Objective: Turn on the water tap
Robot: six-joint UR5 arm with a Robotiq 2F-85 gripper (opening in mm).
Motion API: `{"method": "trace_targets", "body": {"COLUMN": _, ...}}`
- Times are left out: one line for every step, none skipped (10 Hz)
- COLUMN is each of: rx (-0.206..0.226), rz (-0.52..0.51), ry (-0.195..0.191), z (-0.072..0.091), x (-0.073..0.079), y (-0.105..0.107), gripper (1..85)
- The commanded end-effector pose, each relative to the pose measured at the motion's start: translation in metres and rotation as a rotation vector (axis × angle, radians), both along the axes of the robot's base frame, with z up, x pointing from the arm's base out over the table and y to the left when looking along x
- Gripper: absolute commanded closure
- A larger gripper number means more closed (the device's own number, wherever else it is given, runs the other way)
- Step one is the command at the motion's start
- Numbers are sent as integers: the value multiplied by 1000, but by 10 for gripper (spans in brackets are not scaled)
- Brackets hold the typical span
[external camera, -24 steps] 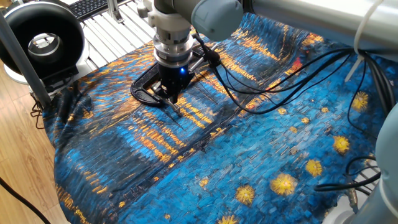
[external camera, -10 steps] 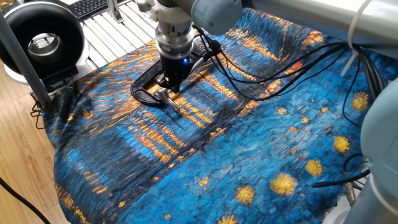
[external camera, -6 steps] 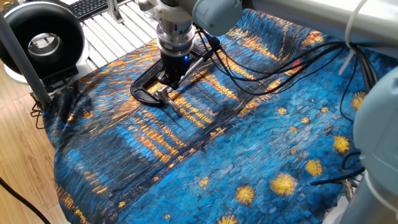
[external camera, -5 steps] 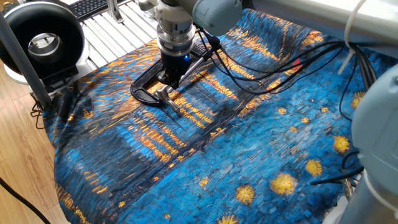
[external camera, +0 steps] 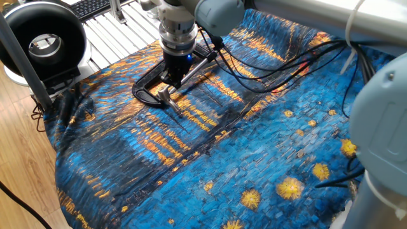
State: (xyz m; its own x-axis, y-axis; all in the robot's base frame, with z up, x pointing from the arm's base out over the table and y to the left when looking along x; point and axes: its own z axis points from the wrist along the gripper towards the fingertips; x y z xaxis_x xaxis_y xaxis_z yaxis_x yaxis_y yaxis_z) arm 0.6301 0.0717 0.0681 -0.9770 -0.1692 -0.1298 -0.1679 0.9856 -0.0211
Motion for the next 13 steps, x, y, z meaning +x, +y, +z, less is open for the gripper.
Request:
{"method": "trace_targets", "body": {"rx": 1, "rz": -12, "ry": 5, "z": 2, "x": 2, "y": 0, "gripper": 847}}
{"method": "trace_targets", "body": {"rx": -1, "rz": -19, "ry": 9, "z": 6, "x": -2, "y": -3, "gripper": 847}}
{"method": "trace_targets", "body": {"rx": -9, "rz": -38, "ry": 17, "z": 12, "x": -8, "y": -9, "gripper": 847}}
{"method": "trace_targets", "body": {"rx": -16, "rz": -47, "ry": 25, "z": 23, "x": -16, "y": -17, "gripper": 847}}
{"method": "trace_targets", "body": {"rx": -14, "rz": -58, "ry": 36, "z": 35, "x": -25, "y": -26, "gripper": 847}}
{"method": "trace_targets", "body": {"rx": -6, "rz": -76, "ry": 42, "z": 45, "x": -31, "y": -31, "gripper": 847}}
{"method": "trace_targets", "body": {"rx": -8, "rz": -98, "ry": 42, "z": 53, "x": -35, "y": -38, "gripper": 847}}
{"method": "trace_targets", "body": {"rx": -4, "rz": -121, "ry": 49, "z": 61, "x": -42, "y": -42, "gripper": 847}}
{"method": "trace_targets", "body": {"rx": 27, "rz": -151, "ry": 72, "z": 69, "x": -52, "y": -40, "gripper": 847}}
{"method": "trace_targets", "body": {"rx": 13, "rz": -153, "ry": 76, "z": 74, "x": -55, "y": -50, "gripper": 847}}
{"method": "trace_targets", "body": {"rx": -6, "rz": -154, "ry": 83, "z": 78, "x": -60, "y": -62, "gripper": 847}}
{"method": "trace_targets", "body": {"rx": -3, "rz": -158, "ry": 88, "z": 79, "x": -64, "y": -66, "gripper": 847}}
{"method": "trace_targets", "body": {"rx": -5, "rz": -172, "ry": 88, "z": 77, "x": -64, "y": -66, "gripper": 847}}
